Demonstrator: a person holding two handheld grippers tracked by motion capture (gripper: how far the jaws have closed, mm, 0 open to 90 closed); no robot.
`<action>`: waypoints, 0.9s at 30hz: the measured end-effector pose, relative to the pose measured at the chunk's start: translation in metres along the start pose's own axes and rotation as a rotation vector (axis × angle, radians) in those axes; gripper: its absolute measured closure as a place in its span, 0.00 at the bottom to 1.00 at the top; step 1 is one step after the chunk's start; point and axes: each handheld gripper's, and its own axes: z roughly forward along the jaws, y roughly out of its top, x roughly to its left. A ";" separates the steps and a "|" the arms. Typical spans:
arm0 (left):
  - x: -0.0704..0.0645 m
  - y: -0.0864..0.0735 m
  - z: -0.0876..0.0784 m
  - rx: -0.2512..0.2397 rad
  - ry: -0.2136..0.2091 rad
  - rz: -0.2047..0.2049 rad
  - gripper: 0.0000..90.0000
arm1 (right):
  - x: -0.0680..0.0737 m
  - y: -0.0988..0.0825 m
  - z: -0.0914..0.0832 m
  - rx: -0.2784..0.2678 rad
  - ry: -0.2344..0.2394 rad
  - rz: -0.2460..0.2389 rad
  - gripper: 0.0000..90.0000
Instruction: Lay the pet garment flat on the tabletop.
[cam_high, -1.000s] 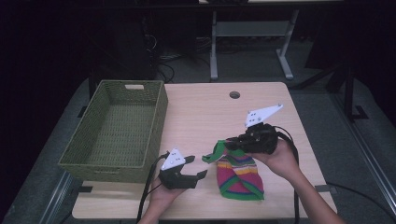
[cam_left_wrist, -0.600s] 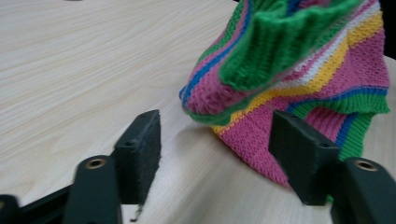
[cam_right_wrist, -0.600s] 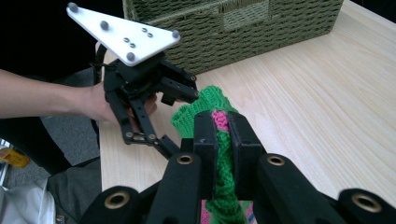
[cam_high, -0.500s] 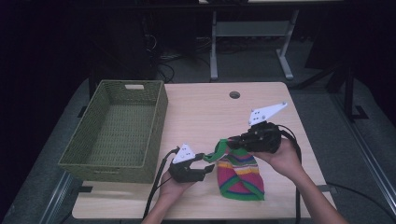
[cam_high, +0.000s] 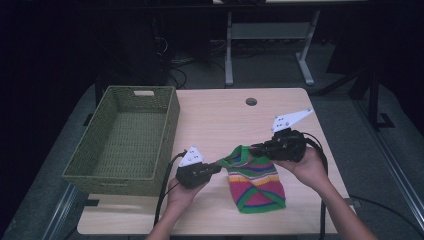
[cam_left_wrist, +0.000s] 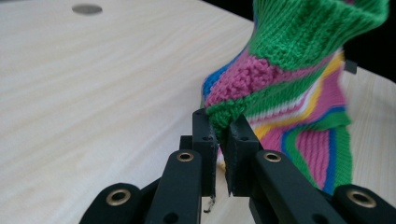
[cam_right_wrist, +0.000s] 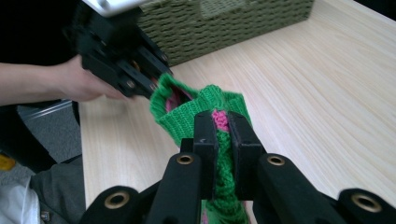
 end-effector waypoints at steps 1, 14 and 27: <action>0.000 0.007 -0.002 -0.002 0.010 0.008 0.94 | -0.003 -0.003 -0.001 0.002 -0.009 0.012 0.92; 0.007 0.030 0.006 0.034 0.050 0.039 0.95 | -0.028 -0.020 -0.001 -0.011 -0.075 0.082 0.92; 0.025 0.041 0.032 0.112 0.096 0.010 0.95 | -0.057 -0.030 0.017 -0.025 -0.121 0.162 0.92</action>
